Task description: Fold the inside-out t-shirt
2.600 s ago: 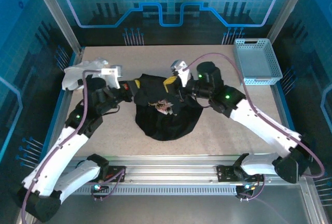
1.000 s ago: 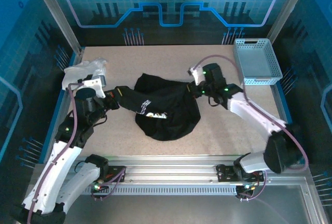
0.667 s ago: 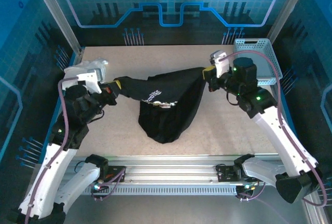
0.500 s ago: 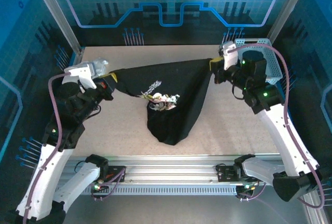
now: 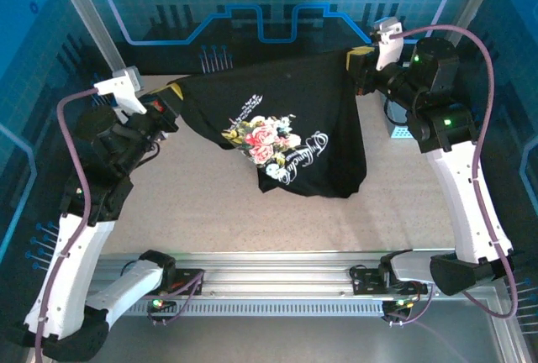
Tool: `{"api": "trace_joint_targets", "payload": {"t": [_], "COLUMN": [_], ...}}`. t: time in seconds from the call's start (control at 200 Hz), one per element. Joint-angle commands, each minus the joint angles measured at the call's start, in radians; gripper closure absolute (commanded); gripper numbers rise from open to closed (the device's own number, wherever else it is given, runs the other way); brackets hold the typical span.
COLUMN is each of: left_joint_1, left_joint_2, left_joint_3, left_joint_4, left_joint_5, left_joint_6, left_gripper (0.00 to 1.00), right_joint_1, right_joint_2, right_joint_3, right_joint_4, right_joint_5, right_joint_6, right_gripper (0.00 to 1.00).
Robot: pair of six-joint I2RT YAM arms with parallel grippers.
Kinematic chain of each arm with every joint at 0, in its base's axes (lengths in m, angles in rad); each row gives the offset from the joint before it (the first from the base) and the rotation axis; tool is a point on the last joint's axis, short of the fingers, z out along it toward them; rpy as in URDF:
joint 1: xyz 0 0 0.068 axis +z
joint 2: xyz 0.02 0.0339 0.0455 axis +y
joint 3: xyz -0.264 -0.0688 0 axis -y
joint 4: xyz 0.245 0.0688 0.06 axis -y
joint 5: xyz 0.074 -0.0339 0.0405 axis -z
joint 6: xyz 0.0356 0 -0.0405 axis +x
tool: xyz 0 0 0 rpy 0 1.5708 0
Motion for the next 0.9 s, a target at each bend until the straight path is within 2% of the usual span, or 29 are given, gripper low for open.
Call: {"api": "trace_joint_targets", "payload": {"t": [0.0, 0.3, 0.405, 0.48, 0.56, 0.645, 0.77, 0.895], "left_joint_1": [0.012, 0.012, 0.012, 0.012, 0.015, 0.036, 0.111, 0.117], "left_joint_2": [-0.010, -0.022, -0.012, 0.018, 0.097, 0.214, 0.427, 0.622], "left_joint_3": [0.074, 0.136, 0.198, 0.265, 0.366, 0.498, 0.768, 1.008], "left_joint_4": [0.015, -0.025, -0.058, -0.074, -0.116, -0.154, -0.245, -0.308], "left_joint_5": [-0.055, -0.070, -0.127, -0.196, -0.296, -0.340, -0.298, -0.221], "left_joint_6": [0.047, 0.083, 0.131, 0.176, 0.238, 0.290, 0.300, 0.307], "left_gripper": [1.00, 1.00, 1.00, 1.00, 1.00, 1.00, 1.00, 1.00], "right_joint_1": [0.011, 0.017, 0.031, 0.082, 0.164, 0.269, 0.397, 0.434], "right_joint_2": [-0.009, -0.055, -0.084, -0.114, -0.139, -0.135, -0.112, -0.111], "right_joint_3": [0.034, 0.013, -0.003, -0.030, -0.080, -0.096, -0.108, -0.172], "right_joint_4": [-0.027, -0.041, -0.040, -0.018, 0.038, 0.070, 0.131, 0.207], "right_joint_5": [-0.025, -0.067, -0.150, -0.189, -0.223, -0.232, -0.235, -0.213], "right_joint_6": [-0.018, -0.008, 0.027, 0.055, 0.100, 0.127, 0.162, 0.224], "right_gripper": [1.00, 1.00, 1.00, 1.00, 1.00, 1.00, 1.00, 1.00]}}
